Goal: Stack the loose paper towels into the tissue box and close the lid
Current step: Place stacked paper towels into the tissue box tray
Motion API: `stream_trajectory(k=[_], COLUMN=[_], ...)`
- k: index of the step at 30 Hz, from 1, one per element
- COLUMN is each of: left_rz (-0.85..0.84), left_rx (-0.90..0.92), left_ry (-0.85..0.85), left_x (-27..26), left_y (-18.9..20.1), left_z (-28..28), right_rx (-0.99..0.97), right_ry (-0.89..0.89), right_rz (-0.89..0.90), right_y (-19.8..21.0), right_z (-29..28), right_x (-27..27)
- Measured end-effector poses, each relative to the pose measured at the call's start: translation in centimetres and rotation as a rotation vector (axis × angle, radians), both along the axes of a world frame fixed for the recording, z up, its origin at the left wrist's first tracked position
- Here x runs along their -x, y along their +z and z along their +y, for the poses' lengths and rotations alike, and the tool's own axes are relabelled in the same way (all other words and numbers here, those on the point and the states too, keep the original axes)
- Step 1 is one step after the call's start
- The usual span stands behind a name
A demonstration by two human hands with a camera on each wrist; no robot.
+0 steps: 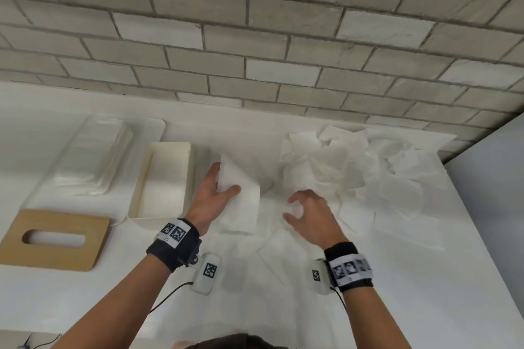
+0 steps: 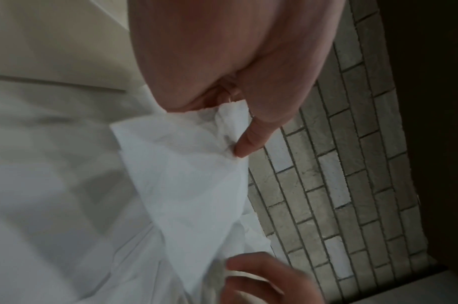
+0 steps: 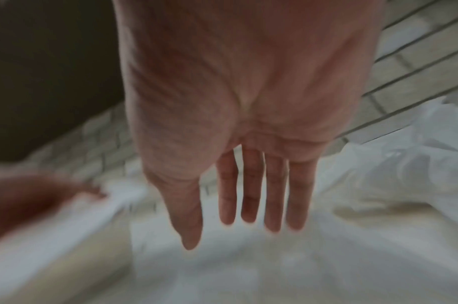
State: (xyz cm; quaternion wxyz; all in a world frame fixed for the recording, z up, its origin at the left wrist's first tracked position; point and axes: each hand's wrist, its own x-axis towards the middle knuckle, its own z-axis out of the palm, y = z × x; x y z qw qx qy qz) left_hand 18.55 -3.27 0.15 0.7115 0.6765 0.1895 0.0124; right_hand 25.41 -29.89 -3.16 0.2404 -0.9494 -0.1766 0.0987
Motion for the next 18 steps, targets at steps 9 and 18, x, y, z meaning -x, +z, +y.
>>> stream_trajectory(k=[9, 18], left_rz=[0.020, 0.024], left_rx=[0.173, 0.178], left_ry=[0.046, -0.047], left_x=[2.0, 1.9], left_y=[-0.9, -0.3], left_z=[-0.5, -1.4], right_rx=[-0.036, -0.908], right_ry=[-0.069, -0.106], right_rz=[-0.056, 0.218], right_y=[-2.2, 11.8], right_z=[0.4, 2.1], right_x=[0.4, 3.8])
